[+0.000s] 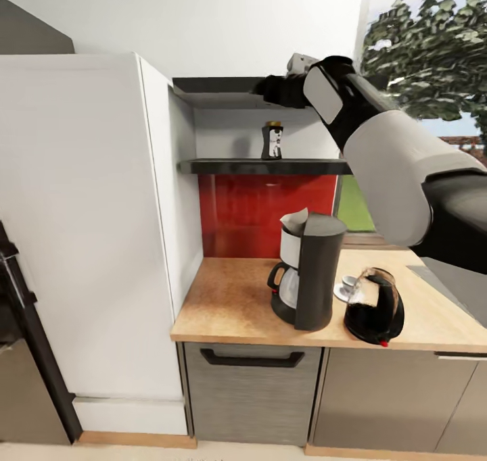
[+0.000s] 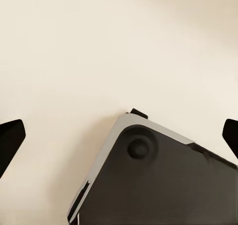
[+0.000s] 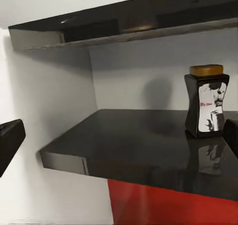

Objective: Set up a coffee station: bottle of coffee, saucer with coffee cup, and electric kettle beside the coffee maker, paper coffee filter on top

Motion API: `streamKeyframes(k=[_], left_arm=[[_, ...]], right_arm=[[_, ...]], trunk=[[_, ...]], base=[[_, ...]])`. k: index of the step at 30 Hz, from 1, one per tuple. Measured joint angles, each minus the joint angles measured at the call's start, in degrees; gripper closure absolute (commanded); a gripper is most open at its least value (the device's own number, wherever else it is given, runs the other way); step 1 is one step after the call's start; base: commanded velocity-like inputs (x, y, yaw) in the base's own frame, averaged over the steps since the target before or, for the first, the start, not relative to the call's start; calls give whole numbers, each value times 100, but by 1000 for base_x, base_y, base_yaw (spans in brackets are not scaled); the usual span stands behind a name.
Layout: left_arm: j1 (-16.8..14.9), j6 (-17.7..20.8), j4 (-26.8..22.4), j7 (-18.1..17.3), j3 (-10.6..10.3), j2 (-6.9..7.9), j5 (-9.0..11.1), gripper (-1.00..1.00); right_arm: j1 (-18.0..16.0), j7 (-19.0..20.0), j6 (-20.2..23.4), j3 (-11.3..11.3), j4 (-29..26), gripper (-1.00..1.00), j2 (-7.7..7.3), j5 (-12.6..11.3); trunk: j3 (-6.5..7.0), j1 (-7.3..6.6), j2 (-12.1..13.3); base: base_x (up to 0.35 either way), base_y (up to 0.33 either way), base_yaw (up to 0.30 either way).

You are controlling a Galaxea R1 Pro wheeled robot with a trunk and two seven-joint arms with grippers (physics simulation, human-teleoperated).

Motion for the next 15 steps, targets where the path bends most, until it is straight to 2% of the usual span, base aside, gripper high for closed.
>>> streamKeyframes(k=[3, 8, 10, 12, 15], left_arm=[[0, 7, 0, -17, -30, -17, -53, -100], [0, 1, 0, 11, -37, -48, -120, -100], [0, 1, 0, 27, -38, -55, -136, -100], [0, 32, 0, 73, -38, -59, -139, -100], [0, 165, 0, 183, -33, -65, -144, -100]], right_arm=[[0, 139, -194, -11, 271, -100, 0, 128], [0, 166, -251, -13, 350, -100, 0, 300], [0, 135, -261, -14, 363, -100, 0, 499], [-5, 118, -265, -22, 376, -100, 0, 836], [-13, 111, -263, -25, 383, -100, 0, 1092]], trunk=[[-7, 0, 0], [-22, 0, -1], [-27, 0, 0], [-31, -1, -1], [-34, -2, -1]], base=[[0, 0, 278], [0, -1, 277], [24, -42, 247], [85, -143, 127], [142, -206, 56]])
